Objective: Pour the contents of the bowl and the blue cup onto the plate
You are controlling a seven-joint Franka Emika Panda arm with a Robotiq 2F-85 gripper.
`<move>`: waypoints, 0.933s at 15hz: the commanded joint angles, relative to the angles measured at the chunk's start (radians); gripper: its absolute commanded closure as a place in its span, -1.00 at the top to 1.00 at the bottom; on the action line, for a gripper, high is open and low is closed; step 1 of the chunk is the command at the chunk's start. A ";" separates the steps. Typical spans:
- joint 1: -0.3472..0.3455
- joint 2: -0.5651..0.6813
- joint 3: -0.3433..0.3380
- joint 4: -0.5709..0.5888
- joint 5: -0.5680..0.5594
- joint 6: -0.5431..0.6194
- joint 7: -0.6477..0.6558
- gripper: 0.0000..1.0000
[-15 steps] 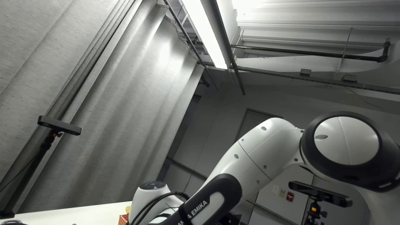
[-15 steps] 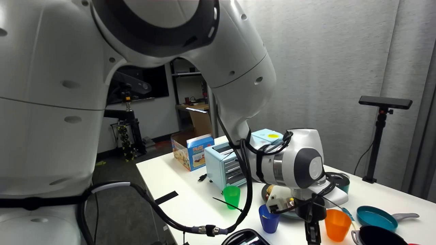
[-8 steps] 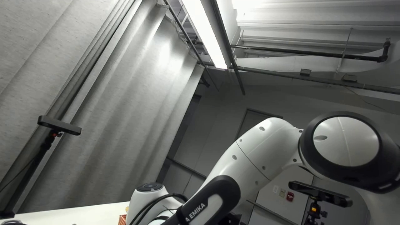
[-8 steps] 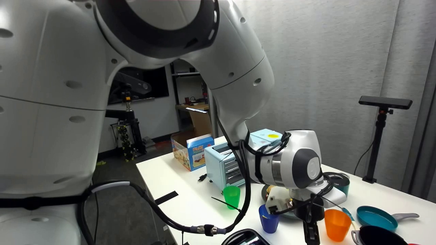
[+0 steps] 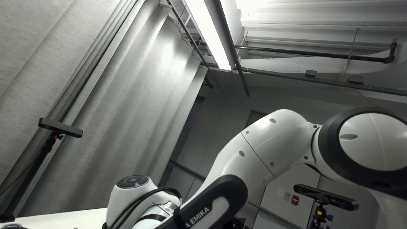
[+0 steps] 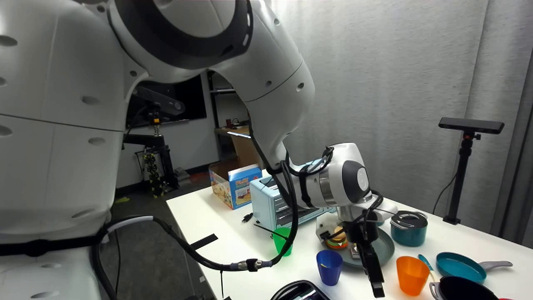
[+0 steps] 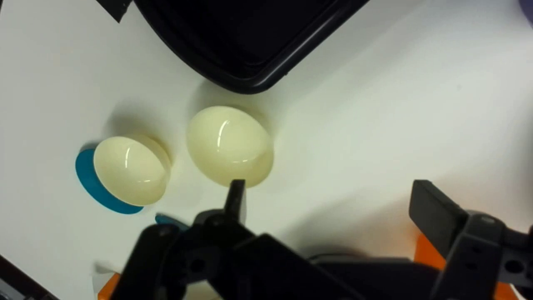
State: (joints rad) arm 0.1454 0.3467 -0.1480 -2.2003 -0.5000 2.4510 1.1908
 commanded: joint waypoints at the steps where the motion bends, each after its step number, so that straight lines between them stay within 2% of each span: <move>1: 0.032 -0.029 0.013 0.004 -0.015 -0.028 0.010 1.00; 6: 0.026 -0.033 0.062 -0.029 0.046 0.006 -0.038 1.00; 14: 0.045 -0.013 0.111 -0.052 0.057 0.047 -0.043 1.00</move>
State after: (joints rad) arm 0.1843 0.3380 -0.0363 -2.2335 -0.4661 2.4706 1.1742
